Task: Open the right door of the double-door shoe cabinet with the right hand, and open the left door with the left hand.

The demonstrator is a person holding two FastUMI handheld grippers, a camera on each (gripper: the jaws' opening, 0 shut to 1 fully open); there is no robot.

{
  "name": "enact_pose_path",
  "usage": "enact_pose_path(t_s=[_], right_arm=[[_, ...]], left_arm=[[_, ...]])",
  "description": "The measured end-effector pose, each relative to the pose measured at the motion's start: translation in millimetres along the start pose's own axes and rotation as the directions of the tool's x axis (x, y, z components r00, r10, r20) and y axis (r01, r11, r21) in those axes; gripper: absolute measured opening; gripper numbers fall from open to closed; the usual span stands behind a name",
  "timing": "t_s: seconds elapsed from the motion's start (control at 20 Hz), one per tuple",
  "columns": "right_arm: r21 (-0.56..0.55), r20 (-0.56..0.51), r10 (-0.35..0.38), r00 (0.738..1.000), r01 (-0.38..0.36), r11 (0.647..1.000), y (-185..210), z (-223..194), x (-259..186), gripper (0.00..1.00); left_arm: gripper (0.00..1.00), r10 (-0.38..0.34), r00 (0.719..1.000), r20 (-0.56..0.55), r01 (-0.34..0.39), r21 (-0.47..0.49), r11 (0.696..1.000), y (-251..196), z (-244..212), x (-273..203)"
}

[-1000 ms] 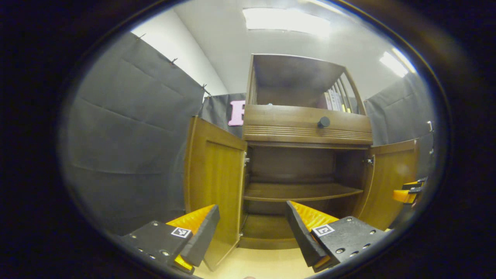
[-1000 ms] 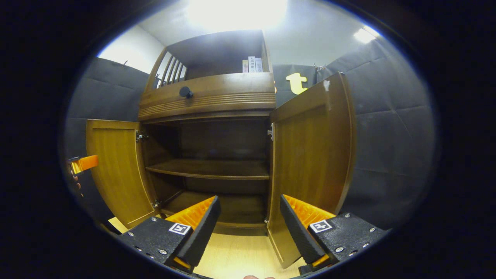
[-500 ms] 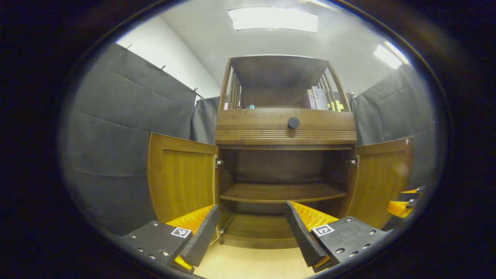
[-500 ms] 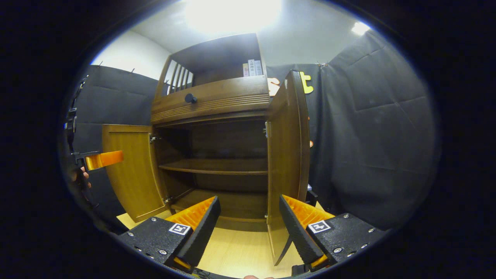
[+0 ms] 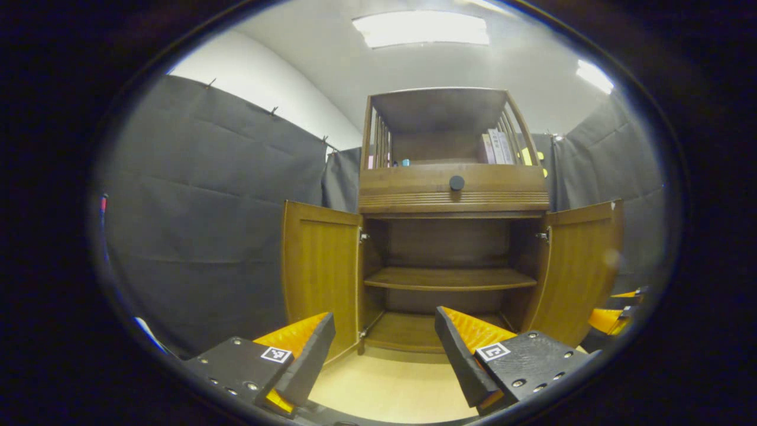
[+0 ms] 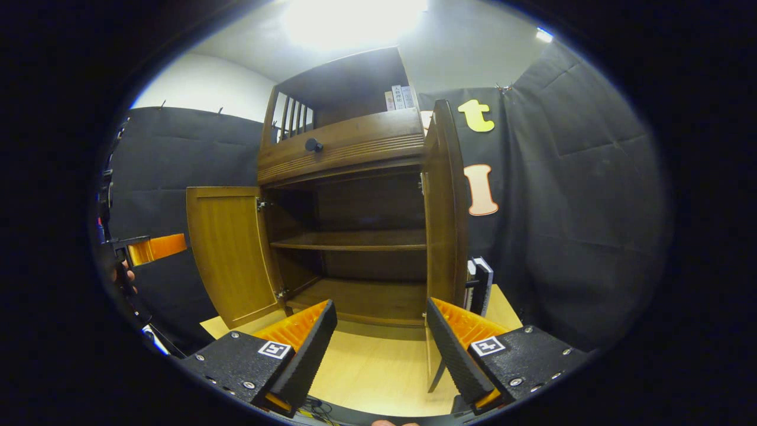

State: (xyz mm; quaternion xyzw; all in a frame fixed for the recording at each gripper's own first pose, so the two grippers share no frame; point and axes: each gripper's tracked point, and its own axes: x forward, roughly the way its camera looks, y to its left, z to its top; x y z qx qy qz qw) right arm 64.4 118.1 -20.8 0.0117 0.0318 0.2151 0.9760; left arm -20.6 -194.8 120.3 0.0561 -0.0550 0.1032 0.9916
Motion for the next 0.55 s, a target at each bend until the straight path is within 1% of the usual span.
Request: enact_pose_path(t_s=[0.1,0.15,0.25,0.3,0.35,0.4,0.45,0.5,0.55], right_arm=[[0.0,-0.016,0.019,1.0,-0.019,1.0,12,-4,7,0.95],[-0.001,-0.019,0.024,1.0,-0.024,1.0,18,-6,10,0.92],[-0.003,-0.027,0.033,0.999,-0.033,0.999,30,-9,16,0.92],[-0.006,-0.039,0.038,0.999,-0.038,0.999,38,-13,19,0.94],[-0.013,-0.049,0.038,0.998,-0.038,0.999,44,-15,21,0.94],[-0.024,-0.048,0.03,0.998,-0.032,0.999,48,-14,24,0.91],[-0.04,-0.039,0.016,0.999,-0.017,0.999,50,-10,28,0.91],[-0.058,-0.028,-0.007,1.0,0.006,0.998,52,-5,35,0.94],[-0.069,-0.024,-0.037,0.999,0.035,0.997,55,-2,42,0.94]], left_arm=[[1.0,0.032,0.999,-0.015,-0.032,-0.011,0.999,9,-4,-4],[1.0,0.044,0.999,-0.027,-0.044,-0.035,0.998,12,-8,-5],[1.0,0.04,0.998,-0.05,-0.043,-0.073,0.996,19,-17,-7],[1.0,0.036,0.998,-0.061,-0.041,-0.076,0.996,24,-22,-5],[1.0,0.031,0.997,-0.07,-0.036,-0.072,0.997,30,-26,-3],[1.0,0.019,0.997,-0.069,-0.024,-0.069,0.997,36,-30,-4],[1.0,0.0,0.999,-0.053,-0.003,-0.071,0.997,43,-30,-1],[0.95,-0.023,0.999,-0.031,0.02,-0.079,0.997,48,-30,6],[0.89,-0.05,0.999,-0.011,0.048,-0.095,0.994,52,-29,16]])
